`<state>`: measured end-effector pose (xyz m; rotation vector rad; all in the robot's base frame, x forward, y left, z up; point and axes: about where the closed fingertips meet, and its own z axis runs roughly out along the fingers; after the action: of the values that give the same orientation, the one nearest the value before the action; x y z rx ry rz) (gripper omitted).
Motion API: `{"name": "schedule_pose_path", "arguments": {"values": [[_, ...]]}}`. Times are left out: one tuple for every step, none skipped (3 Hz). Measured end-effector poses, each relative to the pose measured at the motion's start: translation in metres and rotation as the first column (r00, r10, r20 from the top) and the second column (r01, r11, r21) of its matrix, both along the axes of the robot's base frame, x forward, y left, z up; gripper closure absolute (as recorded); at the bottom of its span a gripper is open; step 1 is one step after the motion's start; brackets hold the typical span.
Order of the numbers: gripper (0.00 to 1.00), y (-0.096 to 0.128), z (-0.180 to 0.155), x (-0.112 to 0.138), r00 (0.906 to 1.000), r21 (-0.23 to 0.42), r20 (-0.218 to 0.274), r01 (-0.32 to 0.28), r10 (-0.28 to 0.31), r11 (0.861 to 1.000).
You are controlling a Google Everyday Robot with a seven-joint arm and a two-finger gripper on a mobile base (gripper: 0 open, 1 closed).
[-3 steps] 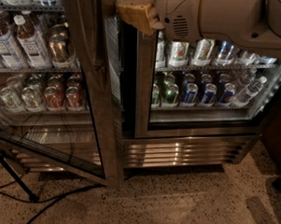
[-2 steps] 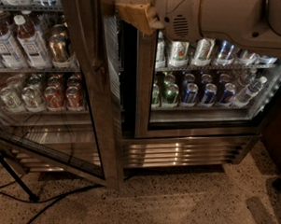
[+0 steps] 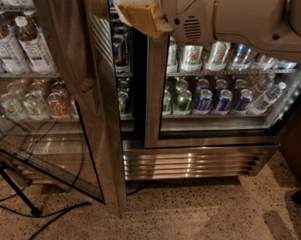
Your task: Open left fridge door
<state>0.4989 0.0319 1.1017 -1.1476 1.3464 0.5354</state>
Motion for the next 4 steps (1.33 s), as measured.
{"name": "schedule_pose_path", "arguments": {"values": [[1.00,0.000,0.000,0.000,1.0000,0.000,0.000,0.000,0.000,1.000],[1.00,0.017,0.004,-0.016,0.9985,0.010,-0.011,-0.054,0.054,0.998],[1.00,0.033,0.011,-0.036,0.9927,0.026,-0.019,-0.118,0.119,0.993],[1.00,0.065,0.028,-0.077,0.9688,0.076,-0.046,-0.239,0.243,0.968]]}}
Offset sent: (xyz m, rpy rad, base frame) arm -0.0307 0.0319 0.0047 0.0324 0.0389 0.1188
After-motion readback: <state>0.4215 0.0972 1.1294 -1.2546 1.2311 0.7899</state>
